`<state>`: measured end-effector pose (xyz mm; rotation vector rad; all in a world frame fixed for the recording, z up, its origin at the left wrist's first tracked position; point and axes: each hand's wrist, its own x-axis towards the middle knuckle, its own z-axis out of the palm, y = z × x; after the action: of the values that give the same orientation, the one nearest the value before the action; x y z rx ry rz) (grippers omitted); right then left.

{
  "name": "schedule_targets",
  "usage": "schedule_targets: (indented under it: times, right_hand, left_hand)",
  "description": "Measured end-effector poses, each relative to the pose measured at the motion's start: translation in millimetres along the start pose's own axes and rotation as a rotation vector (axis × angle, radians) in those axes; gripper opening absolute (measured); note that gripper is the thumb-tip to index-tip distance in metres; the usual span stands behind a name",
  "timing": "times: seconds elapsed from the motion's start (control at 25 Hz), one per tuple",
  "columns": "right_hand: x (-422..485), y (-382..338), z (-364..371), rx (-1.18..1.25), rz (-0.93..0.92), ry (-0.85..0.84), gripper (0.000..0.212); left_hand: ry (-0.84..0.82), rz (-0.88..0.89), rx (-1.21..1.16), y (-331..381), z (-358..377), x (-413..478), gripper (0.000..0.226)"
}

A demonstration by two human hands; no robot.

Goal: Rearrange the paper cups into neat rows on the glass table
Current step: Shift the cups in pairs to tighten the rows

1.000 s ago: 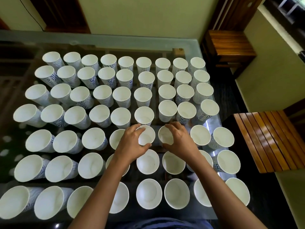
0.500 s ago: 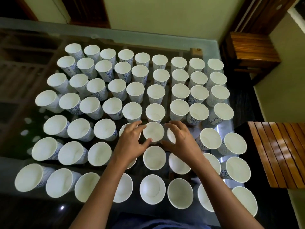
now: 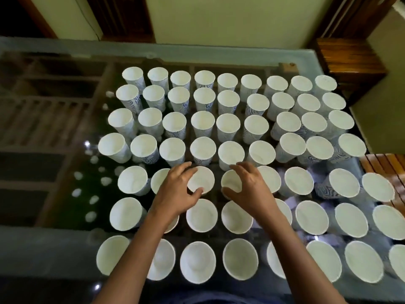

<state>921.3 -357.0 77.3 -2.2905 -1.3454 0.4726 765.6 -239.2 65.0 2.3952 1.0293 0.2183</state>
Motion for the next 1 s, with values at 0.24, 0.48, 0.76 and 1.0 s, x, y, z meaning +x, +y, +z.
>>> schedule_targets:
  times: [0.24,0.48,0.76,1.0]
  right_hand:
    - [-1.7,-6.8,11.5,-0.119,0.093,-0.07,0.07]
    - [2.4,-7.6,8.2,-0.193,0.1,-0.123,0.069]
    - [2.8,-8.2,9.2,-0.142,0.08,-0.127,0.066]
    - [4.8,-10.9,15.7,-0.038,0.052,-0.045,0.064]
  left_hand:
    - [-0.126,0.072,-0.001,-14.1,-0.4,5.3,0.065]
    - [-0.158,0.09,-0.015,-13.4,1.9,10.7,0.067]
    - [-0.135,0.075,-0.037,-11.9,5.9,11.4,0.066]
    - [-0.115,0.059,-0.042,-10.8,8.0,10.8,0.063]
